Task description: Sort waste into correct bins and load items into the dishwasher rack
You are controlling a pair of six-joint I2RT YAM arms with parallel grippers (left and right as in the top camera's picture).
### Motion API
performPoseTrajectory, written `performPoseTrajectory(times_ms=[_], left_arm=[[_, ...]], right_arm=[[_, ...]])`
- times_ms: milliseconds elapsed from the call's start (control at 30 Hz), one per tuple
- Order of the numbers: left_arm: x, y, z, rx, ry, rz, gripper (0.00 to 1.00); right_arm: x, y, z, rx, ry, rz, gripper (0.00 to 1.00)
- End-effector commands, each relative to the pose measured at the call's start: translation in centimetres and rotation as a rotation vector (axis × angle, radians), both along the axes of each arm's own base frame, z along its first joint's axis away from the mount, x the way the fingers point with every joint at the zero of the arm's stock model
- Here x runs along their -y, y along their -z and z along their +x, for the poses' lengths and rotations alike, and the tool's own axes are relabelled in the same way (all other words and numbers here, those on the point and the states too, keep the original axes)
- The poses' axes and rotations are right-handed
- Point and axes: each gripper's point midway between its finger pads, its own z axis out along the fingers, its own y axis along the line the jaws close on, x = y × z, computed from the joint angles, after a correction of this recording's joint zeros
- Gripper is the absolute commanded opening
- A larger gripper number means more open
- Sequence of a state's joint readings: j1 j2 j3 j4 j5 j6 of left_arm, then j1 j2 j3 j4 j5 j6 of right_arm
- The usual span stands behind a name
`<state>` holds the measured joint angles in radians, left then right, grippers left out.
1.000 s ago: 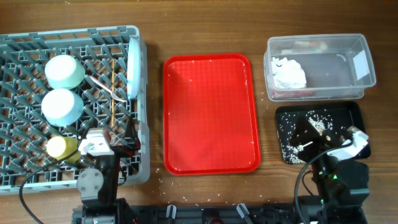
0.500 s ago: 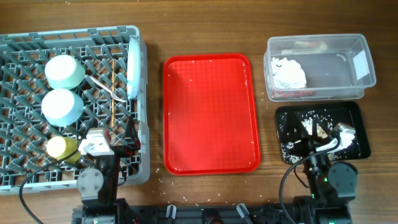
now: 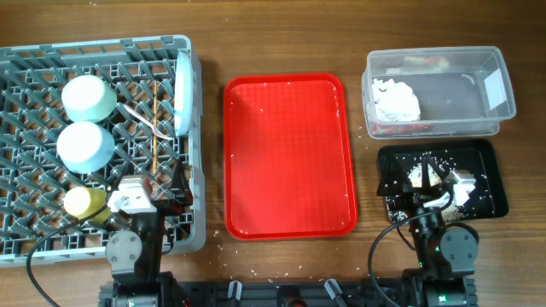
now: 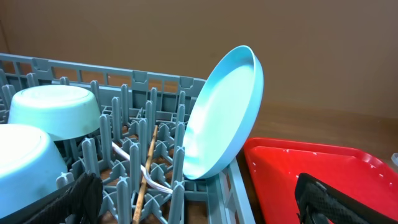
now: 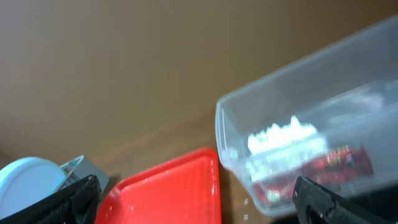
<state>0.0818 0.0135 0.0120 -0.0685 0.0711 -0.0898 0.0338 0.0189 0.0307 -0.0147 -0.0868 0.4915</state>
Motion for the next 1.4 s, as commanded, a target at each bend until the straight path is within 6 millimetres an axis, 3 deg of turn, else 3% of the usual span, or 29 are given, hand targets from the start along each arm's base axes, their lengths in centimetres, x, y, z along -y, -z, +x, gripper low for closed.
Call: performPoseTrajectory(times_ms=[0,100,233,500,733,1367], left_arm=[[-0.4,0.2,0.0,-0.002,-0.021,0.016,1.00],[-0.4,0.2,0.0,-0.002,-0.021,0.017,1.00],[-0.4,0.2,0.0,-0.002,-0.021,0.017,1.00],[-0.4,0.2,0.0,-0.002,-0.022,0.016,1.00],[-0.4,0.2,0.0,-0.002,-0.021,0.016,1.00],[-0.4,0.2,0.0,-0.002,-0.021,0.016,1.00]], right_arm=[[0.4,-0.9,0.1,0.073,0.025,-0.070,1.00],[0.6,-1.7,0.0,0.107,0.040,-0.092,1.00],[0.8,0.6,0.1,0.017,0.044,-0.126,1.00],[0.7,0.5,0.1,0.024,0.039,-0.178,1.00],[0.2,0.5,0.1,0.063,0.011,-0.497,1.00],[0.4,0.5,0.1,0.063,0.020,-0.512,1.00]])
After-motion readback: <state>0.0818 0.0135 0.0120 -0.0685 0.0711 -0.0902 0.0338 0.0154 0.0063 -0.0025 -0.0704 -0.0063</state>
